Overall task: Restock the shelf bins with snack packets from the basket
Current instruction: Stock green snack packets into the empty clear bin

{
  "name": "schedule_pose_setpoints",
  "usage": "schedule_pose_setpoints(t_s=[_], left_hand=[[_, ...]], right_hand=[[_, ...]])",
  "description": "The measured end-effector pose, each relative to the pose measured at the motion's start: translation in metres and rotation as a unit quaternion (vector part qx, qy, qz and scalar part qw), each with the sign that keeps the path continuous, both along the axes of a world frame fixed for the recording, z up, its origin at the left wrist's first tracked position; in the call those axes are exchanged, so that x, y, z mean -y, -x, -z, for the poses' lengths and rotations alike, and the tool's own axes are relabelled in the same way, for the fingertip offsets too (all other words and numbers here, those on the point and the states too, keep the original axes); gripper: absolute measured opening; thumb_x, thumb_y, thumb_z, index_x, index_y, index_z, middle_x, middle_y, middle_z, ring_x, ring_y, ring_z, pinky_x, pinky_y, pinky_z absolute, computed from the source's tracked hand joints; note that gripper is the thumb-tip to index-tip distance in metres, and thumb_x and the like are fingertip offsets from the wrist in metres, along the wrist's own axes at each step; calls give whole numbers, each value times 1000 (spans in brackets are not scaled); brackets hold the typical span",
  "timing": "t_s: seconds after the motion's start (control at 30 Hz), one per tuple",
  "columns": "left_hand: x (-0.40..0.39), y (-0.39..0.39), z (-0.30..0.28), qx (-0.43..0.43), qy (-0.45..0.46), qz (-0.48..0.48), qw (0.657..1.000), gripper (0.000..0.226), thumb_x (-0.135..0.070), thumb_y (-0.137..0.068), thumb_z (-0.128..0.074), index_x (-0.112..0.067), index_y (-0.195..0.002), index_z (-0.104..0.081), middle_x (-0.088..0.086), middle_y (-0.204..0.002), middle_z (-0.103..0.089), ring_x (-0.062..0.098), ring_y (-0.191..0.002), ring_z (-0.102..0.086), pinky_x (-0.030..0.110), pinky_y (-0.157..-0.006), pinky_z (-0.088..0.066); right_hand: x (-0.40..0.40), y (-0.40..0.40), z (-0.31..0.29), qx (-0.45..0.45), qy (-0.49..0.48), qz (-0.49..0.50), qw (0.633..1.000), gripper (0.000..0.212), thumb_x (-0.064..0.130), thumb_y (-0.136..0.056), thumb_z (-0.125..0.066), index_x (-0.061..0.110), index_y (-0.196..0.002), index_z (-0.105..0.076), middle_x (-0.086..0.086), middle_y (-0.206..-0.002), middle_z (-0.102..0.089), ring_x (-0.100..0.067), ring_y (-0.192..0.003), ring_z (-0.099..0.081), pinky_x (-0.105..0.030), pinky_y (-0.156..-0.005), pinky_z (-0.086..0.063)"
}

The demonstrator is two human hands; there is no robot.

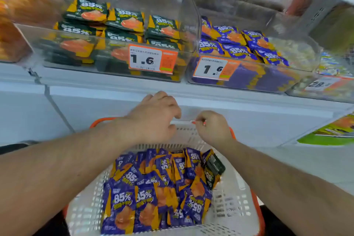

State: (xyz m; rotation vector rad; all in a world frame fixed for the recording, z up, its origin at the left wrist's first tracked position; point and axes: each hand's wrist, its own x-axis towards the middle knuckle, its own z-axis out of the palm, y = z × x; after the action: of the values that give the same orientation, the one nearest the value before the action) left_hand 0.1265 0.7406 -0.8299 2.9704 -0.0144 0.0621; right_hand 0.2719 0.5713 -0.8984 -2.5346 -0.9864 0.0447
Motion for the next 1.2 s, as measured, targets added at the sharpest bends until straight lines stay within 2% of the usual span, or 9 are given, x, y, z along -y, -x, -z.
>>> schedule_pose_setpoints(t_s=[0.2,0.33,0.47,0.6,0.73,0.8,0.9,1.07,1.2], left_hand=[[14,-8,18,-170,-6,49,984,38,-37,-95,-44,-31,-132,-51,-4,-135,-49,18,-128,-35,42,-109,-30],[17,-15,27,-201,-9,68,977,35,-35,-93,-45,-28,-124,-58,0,-125,-54,20,-119,-40,44,-102,-36],[17,-20,33,-217,-1,71,974,32,-36,-91,-44,-30,-119,-58,-1,-121,-54,21,-115,-42,49,-99,-41],[17,-21,33,-222,5,70,973,32,-36,-92,-45,-30,-120,-59,-3,-121,-55,19,-114,-43,48,-99,-41],[15,-19,32,-227,4,63,972,31,-36,-93,-46,-32,-120,-59,-4,-123,-54,18,-116,-42,46,-101,-39],[14,-17,31,-233,2,61,971,30,-37,-94,-46,-32,-120,-59,-4,-123,-53,19,-118,-42,47,-101,-38],[13,-14,27,-241,10,51,969,32,-35,-94,-46,-31,-124,-58,-2,-126,-53,22,-121,-42,49,-104,-37],[4,-9,22,-240,27,20,970,37,-36,-97,-47,-31,-133,-51,0,-134,-51,21,-124,-41,45,-106,-36],[-3,-3,19,-215,90,-36,972,45,-36,-94,-55,-28,-137,-46,0,-138,-49,20,-121,-47,41,-101,-43]], right_hand=[[43,-3,65,-146,244,104,953,22,18,-93,-47,12,-74,-57,-3,-70,-59,-12,-59,-53,-29,-57,-52],[49,-2,92,-189,295,134,927,17,11,-83,-52,13,-67,-47,-4,-58,-47,-18,-48,-41,-30,-46,-34],[49,0,109,-179,295,154,926,14,21,-80,-58,20,-76,-45,-2,-67,-59,-21,-57,-55,-29,-48,-44],[55,2,123,-179,281,166,928,19,21,-74,-61,16,-79,-44,-2,-67,-56,-22,-57,-55,-26,-43,-37],[66,10,141,-198,300,142,922,19,21,-91,-58,15,-103,-45,-3,-76,-55,-19,-61,-53,-29,-44,-37],[69,13,142,-204,315,142,916,6,16,-92,-54,15,-89,-49,-4,-71,-54,-20,-59,-52,-30,-44,-37],[65,13,129,-239,323,140,905,32,8,-92,-51,16,-63,-40,-3,-58,-40,-18,-49,-37,-30,-45,-29],[32,-3,62,-282,284,113,909,30,5,-88,-50,15,-61,-41,-2,-61,-39,-16,-52,-38,-23,-43,-29],[2,-11,7,-339,215,72,913,9,8,-79,-68,8,-74,-61,-4,-77,-62,-19,-71,-60,-28,-58,-47]])
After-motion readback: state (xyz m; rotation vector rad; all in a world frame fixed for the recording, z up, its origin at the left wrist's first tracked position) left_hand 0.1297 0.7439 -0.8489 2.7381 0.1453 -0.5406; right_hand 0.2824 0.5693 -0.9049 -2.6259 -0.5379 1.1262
